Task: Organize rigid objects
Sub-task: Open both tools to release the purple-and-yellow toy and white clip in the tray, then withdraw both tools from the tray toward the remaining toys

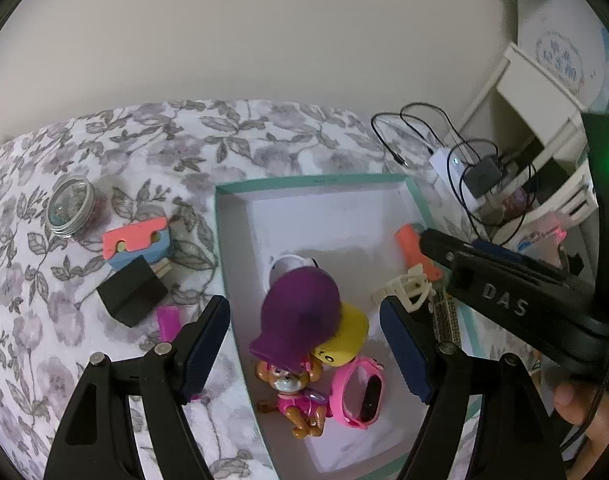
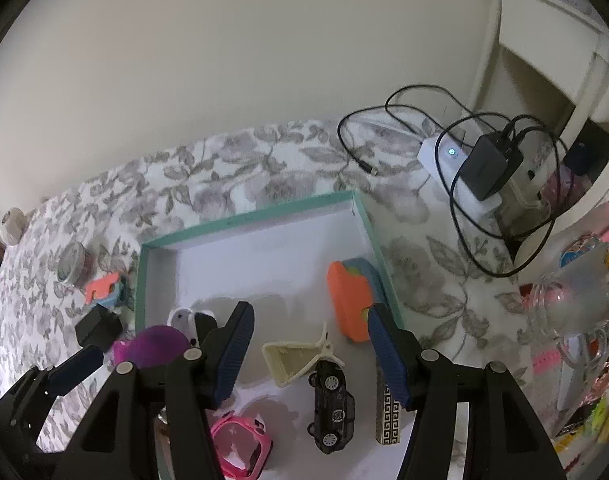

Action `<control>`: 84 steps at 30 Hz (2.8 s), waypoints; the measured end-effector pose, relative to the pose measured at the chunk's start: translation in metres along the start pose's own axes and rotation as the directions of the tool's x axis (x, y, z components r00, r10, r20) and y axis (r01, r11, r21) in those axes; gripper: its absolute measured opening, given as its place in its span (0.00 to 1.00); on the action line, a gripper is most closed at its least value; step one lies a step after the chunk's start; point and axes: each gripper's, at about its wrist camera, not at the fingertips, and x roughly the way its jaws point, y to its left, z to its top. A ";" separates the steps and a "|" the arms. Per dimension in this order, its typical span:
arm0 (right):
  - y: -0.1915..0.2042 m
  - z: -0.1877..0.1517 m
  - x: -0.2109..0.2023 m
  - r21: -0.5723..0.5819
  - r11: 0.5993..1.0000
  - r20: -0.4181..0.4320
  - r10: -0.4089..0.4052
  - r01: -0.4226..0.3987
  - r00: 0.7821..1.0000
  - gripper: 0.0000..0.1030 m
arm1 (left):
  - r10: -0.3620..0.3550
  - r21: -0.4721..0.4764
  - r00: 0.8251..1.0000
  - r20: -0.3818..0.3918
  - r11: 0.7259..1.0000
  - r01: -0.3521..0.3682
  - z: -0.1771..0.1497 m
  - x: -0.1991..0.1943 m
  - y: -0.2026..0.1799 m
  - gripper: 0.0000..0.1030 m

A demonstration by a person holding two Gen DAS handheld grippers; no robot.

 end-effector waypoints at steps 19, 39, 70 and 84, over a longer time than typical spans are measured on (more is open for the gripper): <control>0.014 -0.002 0.002 -0.045 0.999 -0.005 0.012 -0.012 1.000 0.71 | 0.129 -0.279 0.989 0.065 0.954 -0.106 0.011 -0.022 0.071 0.76; 0.031 -0.002 0.001 -0.096 0.995 0.026 0.016 -0.013 1.000 1.00 | 0.226 -0.385 0.971 0.082 0.905 -0.178 0.009 -0.033 0.106 0.89; 0.129 -0.011 -0.020 -0.212 0.932 0.057 0.311 -0.292 0.949 1.00 | 0.405 -0.557 0.898 0.173 0.792 -0.250 0.005 -0.122 0.215 0.89; 0.186 -0.039 0.013 -0.326 0.887 -0.067 0.323 -0.327 0.944 0.99 | 0.316 -0.568 0.947 0.051 0.790 -0.233 -0.004 -0.088 0.238 0.89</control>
